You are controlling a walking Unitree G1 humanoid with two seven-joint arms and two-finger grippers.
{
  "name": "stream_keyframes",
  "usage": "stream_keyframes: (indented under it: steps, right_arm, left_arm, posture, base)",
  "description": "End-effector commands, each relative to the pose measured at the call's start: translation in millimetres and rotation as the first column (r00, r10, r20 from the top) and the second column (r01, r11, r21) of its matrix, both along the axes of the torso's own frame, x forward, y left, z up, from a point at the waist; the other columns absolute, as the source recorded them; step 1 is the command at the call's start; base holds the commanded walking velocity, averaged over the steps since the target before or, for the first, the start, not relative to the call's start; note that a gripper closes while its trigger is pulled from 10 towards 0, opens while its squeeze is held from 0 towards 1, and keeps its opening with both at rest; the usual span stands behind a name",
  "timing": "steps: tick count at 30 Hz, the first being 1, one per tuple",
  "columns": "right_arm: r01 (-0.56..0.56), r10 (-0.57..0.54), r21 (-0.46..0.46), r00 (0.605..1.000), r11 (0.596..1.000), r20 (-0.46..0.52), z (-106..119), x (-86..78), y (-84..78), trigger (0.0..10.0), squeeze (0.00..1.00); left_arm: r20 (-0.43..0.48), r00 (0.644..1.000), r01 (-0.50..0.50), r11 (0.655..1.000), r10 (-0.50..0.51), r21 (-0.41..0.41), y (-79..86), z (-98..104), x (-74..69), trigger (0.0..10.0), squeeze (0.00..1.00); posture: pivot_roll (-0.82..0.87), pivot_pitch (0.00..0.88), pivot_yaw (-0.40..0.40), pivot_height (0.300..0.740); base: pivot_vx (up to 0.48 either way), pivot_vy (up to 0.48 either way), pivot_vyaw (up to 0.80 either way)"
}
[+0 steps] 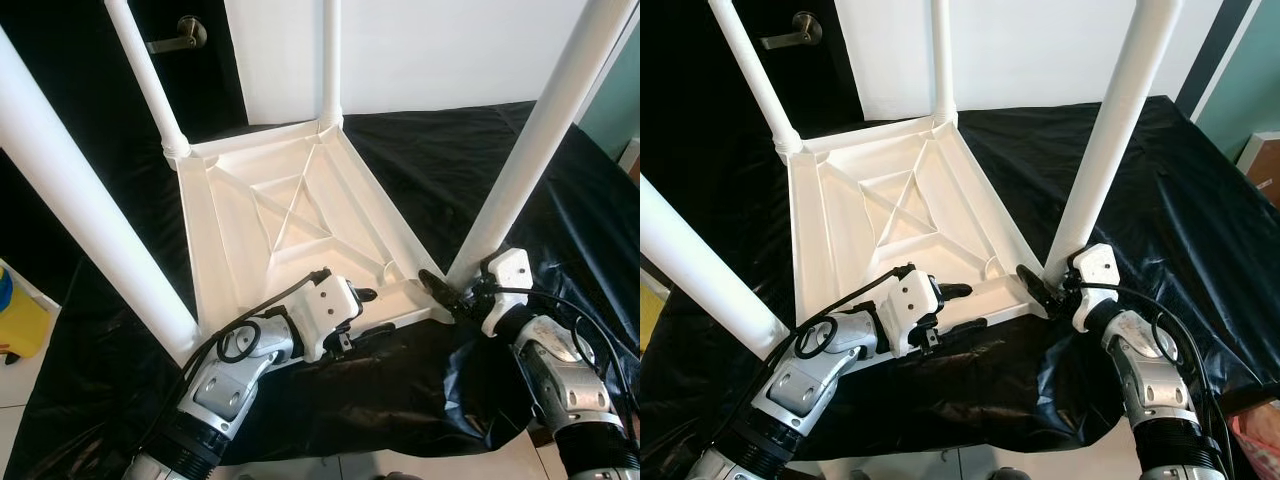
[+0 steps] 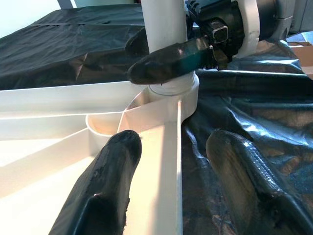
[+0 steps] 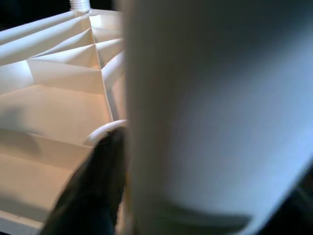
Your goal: Building children table
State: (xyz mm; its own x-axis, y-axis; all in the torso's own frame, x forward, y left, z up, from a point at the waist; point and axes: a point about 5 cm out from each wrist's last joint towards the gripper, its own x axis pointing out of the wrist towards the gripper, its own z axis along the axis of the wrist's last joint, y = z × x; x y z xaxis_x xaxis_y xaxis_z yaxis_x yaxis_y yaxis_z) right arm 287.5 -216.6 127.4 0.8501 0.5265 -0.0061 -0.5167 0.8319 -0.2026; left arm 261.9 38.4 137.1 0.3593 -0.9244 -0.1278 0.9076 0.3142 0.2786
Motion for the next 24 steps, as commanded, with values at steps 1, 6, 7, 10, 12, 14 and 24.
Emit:
stream_keyframes:
  steps: [1, 6, 7, 10, 12, 14, 24]
  right_arm:
    - [-0.033, 0.033, -0.01, 0.999, 0.999, -0.023, -5.5, -1.4, -0.5, 0.0, 0.0]
    - [-0.028, 0.028, -0.002, 0.999, 1.0, -0.038, -8.2, -1.8, -3.9, 1.6, 0.0]
    - [-0.02, 0.02, -0.003, 0.999, 1.0, -0.044, -9.7, -2.4, -4.5, 7.3, 0.0]
    - [-0.003, 0.004, 0.008, 0.998, 1.0, -0.059, -12.7, -4.0, -4.5, 10.0, 0.0]
    - [0.014, -0.012, 0.021, 0.998, 1.0, -0.057, -13.6, -5.3, -4.1, 10.0, 0.0]
    - [0.031, -0.028, 0.041, 0.998, 0.999, -0.059, -14.4, -6.5, -3.0, 10.0, 0.0]
    - [0.176, -0.176, 0.032, 0.984, 0.984, -0.022, -19.5, -17.2, 6.9, 10.0, 0.0]
  left_arm:
    - [-0.001, 1.0, -0.008, 1.0, 0.008, 0.008, 0.6, -3.1, -0.1, 10.0, 0.0]
    - [0.004, 1.0, -0.011, 1.0, 0.011, 0.006, -0.6, -3.0, -0.7, 10.0, 0.0]
    - [0.009, 1.0, -0.012, 1.0, 0.012, 0.004, -1.3, -2.8, -1.1, 10.0, 0.0]
    - [0.013, 1.0, -0.015, 1.0, 0.014, 0.0, -2.6, -3.0, -1.7, 10.0, 0.0]
    - [0.002, 1.0, -0.013, 1.0, 0.013, 0.0, -3.0, -4.2, -2.6, 10.0, 0.0]
    - [-0.003, 1.0, -0.01, 1.0, 0.01, 0.0, -3.5, -5.0, -3.5, 10.0, 0.0]
    - [-0.014, 1.0, -0.013, 1.0, 0.013, -0.006, -5.4, -7.1, -6.3, 10.0, 0.0]
  posture:
    - [-0.14, 0.068, 0.042, 0.74]
    - [-0.15, 0.071, 0.038, 0.74]
    - [-0.15, 0.071, 0.037, 0.74]
    - [-0.15, 0.074, 0.035, 0.74]
    - [-0.15, 0.075, 0.031, 0.74]
    - [-0.15, 0.076, 0.029, 0.74]
    - [-0.15, 0.08, 0.014, 0.74]
  base:
    - [0.0, 0.0, 0.0]
    - [0.0, 0.0, 0.0]
    - [0.0, 0.0, 0.0]
    - [0.0, 0.0, 0.0]
    - [0.0, 0.0, 0.0]
    - [0.0, 0.0, 0.0]
    - [0.0, 0.0, 0.0]
